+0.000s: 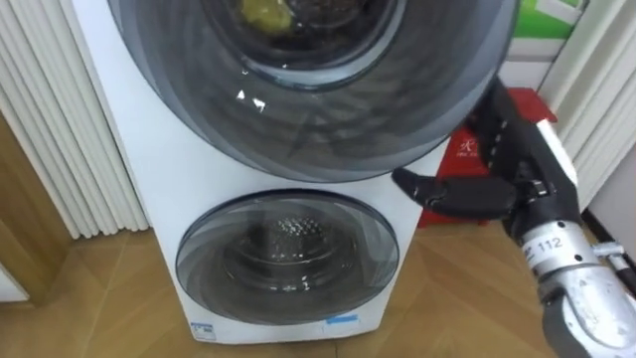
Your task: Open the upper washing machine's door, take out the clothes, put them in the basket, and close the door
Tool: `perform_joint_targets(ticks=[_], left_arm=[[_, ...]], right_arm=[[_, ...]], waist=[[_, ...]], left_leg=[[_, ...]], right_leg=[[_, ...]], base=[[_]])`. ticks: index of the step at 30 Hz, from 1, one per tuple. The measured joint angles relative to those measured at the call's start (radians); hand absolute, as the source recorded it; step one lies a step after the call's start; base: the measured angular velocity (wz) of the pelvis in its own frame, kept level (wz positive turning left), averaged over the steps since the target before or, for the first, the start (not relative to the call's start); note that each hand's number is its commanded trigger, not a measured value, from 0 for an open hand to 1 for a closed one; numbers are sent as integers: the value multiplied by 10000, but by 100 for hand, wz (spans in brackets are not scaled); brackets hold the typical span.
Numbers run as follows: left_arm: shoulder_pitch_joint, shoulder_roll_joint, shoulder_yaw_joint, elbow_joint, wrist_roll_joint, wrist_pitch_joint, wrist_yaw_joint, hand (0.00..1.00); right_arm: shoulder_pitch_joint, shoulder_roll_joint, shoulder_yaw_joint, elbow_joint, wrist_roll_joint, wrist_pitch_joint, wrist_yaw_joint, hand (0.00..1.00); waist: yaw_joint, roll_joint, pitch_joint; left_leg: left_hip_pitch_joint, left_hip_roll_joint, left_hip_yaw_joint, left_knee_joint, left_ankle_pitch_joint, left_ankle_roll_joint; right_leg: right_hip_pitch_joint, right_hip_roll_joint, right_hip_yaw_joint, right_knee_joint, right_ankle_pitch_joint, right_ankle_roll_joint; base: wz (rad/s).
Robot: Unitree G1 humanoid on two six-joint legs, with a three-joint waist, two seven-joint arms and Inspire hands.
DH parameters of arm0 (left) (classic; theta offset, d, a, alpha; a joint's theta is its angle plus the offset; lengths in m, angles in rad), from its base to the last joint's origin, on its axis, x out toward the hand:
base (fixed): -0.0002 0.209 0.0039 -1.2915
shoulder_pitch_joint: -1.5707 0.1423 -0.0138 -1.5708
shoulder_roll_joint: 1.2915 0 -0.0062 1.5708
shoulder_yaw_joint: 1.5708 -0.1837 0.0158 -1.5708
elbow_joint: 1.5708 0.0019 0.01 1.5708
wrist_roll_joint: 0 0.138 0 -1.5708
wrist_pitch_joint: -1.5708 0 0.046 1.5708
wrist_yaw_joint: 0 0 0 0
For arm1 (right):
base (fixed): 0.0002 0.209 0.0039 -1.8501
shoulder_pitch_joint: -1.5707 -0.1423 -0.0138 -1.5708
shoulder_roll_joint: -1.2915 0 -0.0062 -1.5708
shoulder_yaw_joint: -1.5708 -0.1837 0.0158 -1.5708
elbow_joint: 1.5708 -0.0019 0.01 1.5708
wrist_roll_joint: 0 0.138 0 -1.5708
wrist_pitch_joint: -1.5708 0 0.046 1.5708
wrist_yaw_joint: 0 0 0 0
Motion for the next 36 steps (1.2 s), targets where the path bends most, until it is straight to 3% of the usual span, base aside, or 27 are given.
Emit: perform_joint_targets(ticks=[3, 13, 22, 25, 28, 36], left_arm=[[0, -19, -172, 2, 58, -84, 18, 0], [-95, -58, -155, 399, 100, -585, -24, 0], [-178, -43, -159, 741, 107, -672, -71, 0], [-250, -43, -159, 763, 115, -672, -102, 0], [-274, -44, -162, 784, 116, -648, -135, 0], [-405, -44, -162, 775, 116, -711, -320, 0]], right_arm=[[-1, -6, 74, -279, 30, 251, 154, 0], [-66, -57, 116, -1611, -31, 351, 572, 0], [-881, -12, 239, -2344, 36, 332, 895, 0], [-1180, -10, 326, -2698, 187, 318, 1247, 0], [-1179, -3, 490, -3052, 371, 223, 1686, 0], [-1179, 56, 471, -3090, 539, 149, 1978, 0]], waist=[[-95, 17, -11], [-93, -250, -92], [-41, -258, -79], [123, -263, -63], [131, -235, -10], [136, -226, -5]], left_leg=[[-70, 24, 2, -15, 2, 0], [-142, 34, 58, 56, 27, 7], [-117, 43, 57, 96, 30, 7], [-133, 43, 25, 87, 28, 5], [-166, 43, 0, 51, 26, 2], [-217, 45, -20, 75, 26, 1]], right_leg=[[-96, 19, 27, 95, 1, -5], [-204, 13, 51, 198, 27, -49], [-195, 18, 43, 180, 27, -49], [-195, 20, 20, 179, 27, -49], [-204, 24, 11, 181, 27, -49], [-226, 25, 5, 184, 31, -56]], base=[[-1], [-1], [0], [1], [0], [0]])
